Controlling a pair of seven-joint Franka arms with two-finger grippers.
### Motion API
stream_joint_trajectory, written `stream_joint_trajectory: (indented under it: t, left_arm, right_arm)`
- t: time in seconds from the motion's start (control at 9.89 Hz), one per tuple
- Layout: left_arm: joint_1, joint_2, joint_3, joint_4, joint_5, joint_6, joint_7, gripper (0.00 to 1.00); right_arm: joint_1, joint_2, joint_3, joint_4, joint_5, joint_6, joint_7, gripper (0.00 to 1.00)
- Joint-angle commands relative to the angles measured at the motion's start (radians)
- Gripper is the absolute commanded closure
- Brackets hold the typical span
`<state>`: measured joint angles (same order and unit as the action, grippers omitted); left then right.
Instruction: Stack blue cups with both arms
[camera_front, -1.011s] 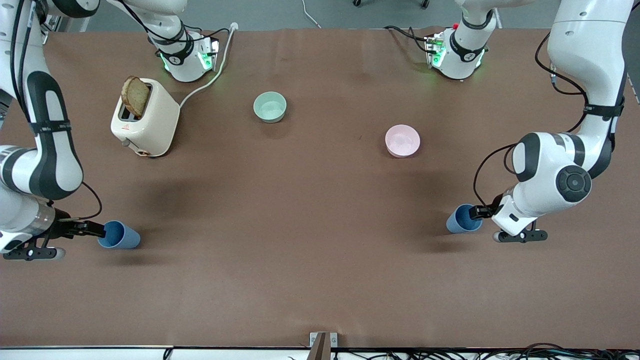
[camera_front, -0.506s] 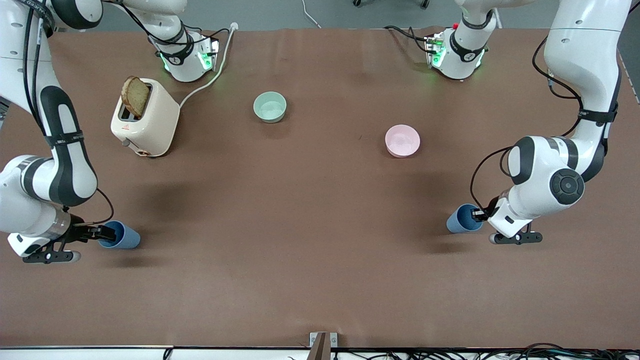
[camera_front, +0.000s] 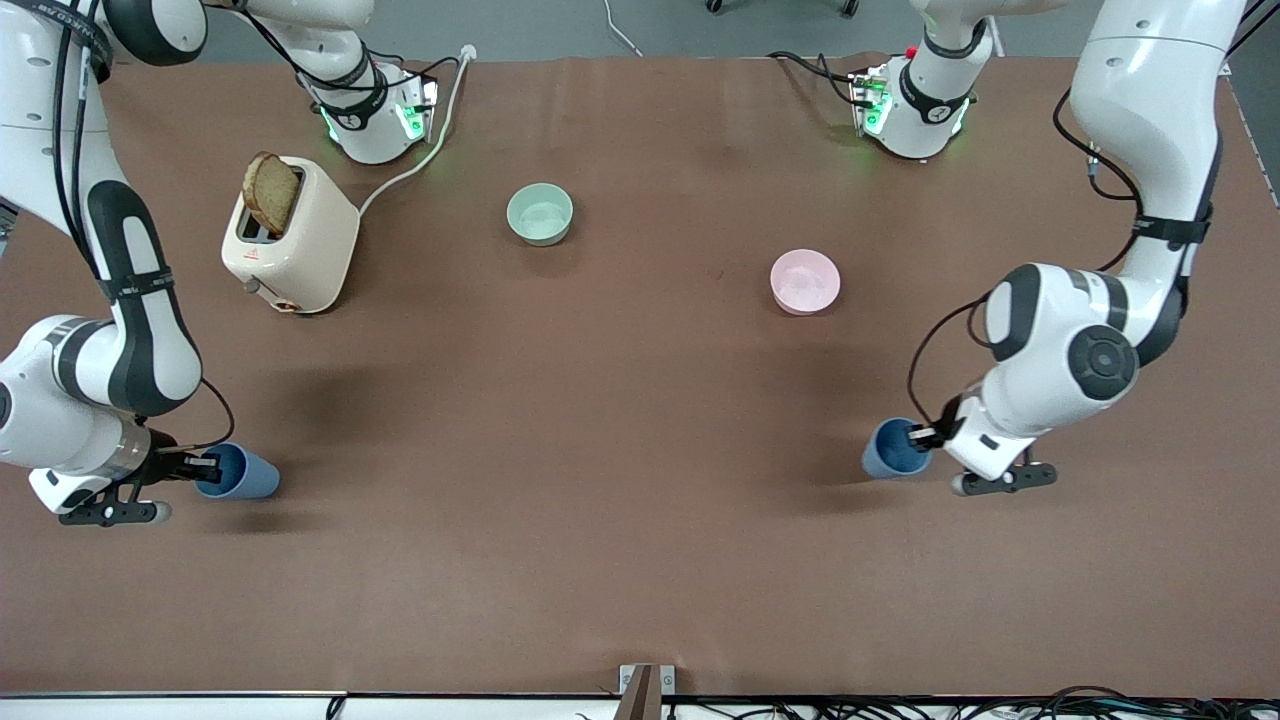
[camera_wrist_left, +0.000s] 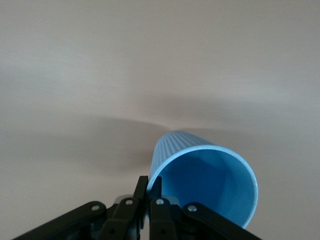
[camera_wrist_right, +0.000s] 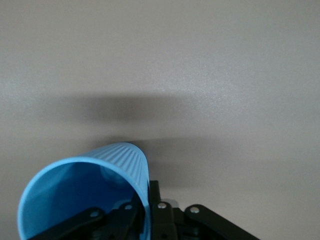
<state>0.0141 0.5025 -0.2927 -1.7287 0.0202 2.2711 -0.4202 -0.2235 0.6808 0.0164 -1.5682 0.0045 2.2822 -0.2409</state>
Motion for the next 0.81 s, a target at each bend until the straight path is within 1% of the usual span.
stream_joint_trajectory:
  t: [0.0, 0.1, 0.3, 0.4, 0.51, 0.61, 0.71]
  left_arm:
    - [-0.095, 0.019, -0.051, 0.049, 0.020, -0.032, -0.229, 1.00]
    - [-0.168, 0.030, -0.049, 0.061, 0.023, -0.032, -0.326, 1.00]
    - [-0.287, 0.057, -0.045, 0.086, 0.024, -0.028, -0.486, 1.00]
    - [-0.331, 0.073, -0.042, 0.086, 0.024, -0.021, -0.533, 1.00]
    - [-0.374, 0.097, -0.037, 0.089, 0.026, -0.010, -0.563, 1.00]
    - [-0.388, 0.117, -0.037, 0.098, 0.056, 0.026, -0.607, 1.00]
    - [-0.404, 0.140, -0.042, 0.101, 0.119, 0.036, -0.653, 1.00]
  right_arm:
    - [-0.005, -0.007, 0.011, 0.031, 0.000, -0.051, -0.006, 1.00]
    - [-0.001, -0.010, 0.013, 0.090, 0.015, -0.143, -0.002, 1.00]
    - [0.001, -0.021, 0.011, 0.204, 0.089, -0.312, 0.005, 1.00]
    - [0.004, -0.023, 0.011, 0.235, 0.125, -0.355, 0.017, 1.00]
    - [0.007, -0.026, 0.014, 0.243, 0.144, -0.368, 0.049, 0.99]
    - [0.024, -0.046, 0.016, 0.244, 0.147, -0.368, 0.110, 1.00]
    - [0.054, -0.067, 0.016, 0.243, 0.153, -0.368, 0.173, 0.99]
